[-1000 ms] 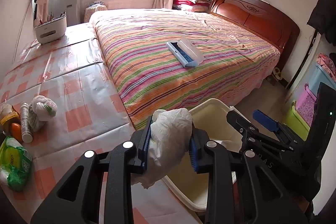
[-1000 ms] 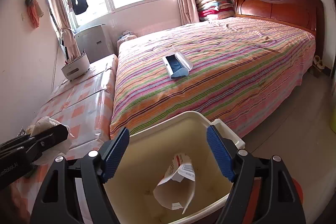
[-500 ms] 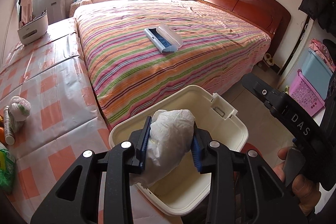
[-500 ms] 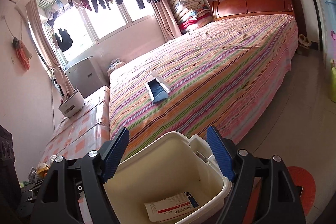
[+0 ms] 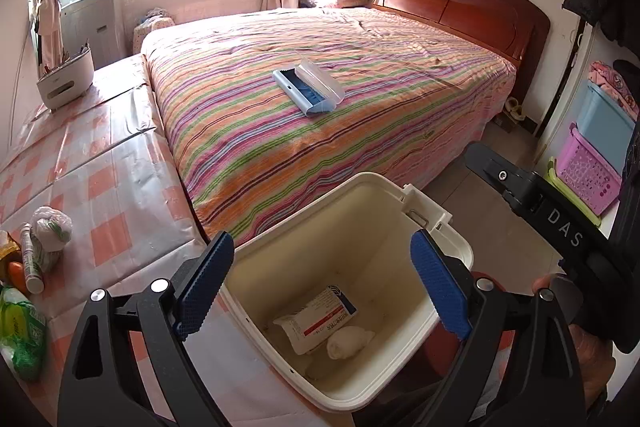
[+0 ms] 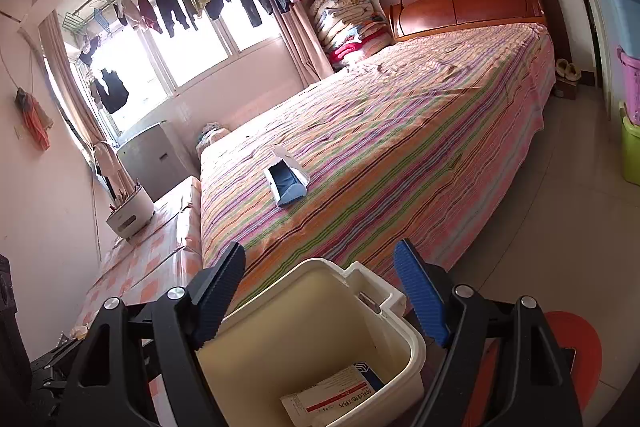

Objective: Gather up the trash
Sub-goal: 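Carry tissue and medicine box to the cream bin and release both, then grasp the green plush toy with the left gripper while the right grasps the green bag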

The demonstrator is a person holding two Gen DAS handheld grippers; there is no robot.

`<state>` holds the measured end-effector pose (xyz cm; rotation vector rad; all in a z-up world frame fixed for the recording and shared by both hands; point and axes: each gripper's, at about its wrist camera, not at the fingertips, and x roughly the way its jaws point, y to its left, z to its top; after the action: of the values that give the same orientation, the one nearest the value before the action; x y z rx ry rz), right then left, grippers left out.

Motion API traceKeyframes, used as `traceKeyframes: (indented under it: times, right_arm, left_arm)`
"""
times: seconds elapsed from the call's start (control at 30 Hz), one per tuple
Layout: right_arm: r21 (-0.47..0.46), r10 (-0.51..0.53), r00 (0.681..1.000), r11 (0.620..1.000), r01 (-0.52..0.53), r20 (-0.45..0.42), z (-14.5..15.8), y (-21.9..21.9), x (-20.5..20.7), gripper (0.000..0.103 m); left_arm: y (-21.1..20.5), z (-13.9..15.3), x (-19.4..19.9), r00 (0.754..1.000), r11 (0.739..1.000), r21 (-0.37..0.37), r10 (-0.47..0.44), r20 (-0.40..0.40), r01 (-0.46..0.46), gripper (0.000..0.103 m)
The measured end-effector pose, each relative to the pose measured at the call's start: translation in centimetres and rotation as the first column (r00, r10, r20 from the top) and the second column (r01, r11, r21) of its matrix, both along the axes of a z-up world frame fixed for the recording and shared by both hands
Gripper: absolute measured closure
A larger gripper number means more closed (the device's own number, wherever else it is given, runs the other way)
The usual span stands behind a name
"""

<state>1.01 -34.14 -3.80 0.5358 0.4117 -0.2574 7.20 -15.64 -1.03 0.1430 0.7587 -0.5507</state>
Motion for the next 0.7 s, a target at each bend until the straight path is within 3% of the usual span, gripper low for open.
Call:
traceKeyframes:
  times: [0.33, 0.7]
  right_arm:
    - [-0.081, 0.065, 0.997, 0.994, -0.069, -0.050, 0.2, 3.2, 1.5, 0.028]
    - [-0.118, 0.185, 0.979, 0.974, -0.194, -0.082, 0.5, 9.1, 4.0, 0.027]
  left_arm:
    - [4.5, 2.6, -0.5, 0.986, 0.992, 0.016, 0.119, 0.118, -0.122, 0.013]
    - [11.9, 2.8, 0.6, 0.962, 0.965, 0.013, 0.259, 0.091, -0.261, 0.013]
